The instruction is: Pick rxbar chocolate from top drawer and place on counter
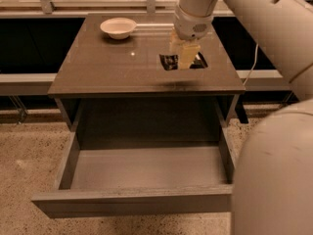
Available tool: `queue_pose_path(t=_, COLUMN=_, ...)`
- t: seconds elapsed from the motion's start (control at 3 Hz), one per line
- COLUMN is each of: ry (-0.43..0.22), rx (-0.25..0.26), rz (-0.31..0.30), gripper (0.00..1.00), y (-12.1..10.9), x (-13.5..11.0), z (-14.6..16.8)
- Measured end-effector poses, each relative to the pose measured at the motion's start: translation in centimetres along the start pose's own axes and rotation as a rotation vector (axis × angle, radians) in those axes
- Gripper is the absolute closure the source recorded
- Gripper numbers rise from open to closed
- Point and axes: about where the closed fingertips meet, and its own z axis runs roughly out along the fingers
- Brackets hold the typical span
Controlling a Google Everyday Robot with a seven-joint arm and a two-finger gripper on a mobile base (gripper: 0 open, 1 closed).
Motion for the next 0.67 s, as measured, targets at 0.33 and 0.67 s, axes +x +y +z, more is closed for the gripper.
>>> queue_pose_path(t=0.33, ry=-0.048, rx=0.015, rz=0.051, gripper=1.00, y=-3.0, x=0.7, z=1.9)
queue_pose_path(t=0.67, ry=-0.108, rx=0.043, rz=0.119, gripper=0.98, y=-6.3, x=0.5, z=3.7)
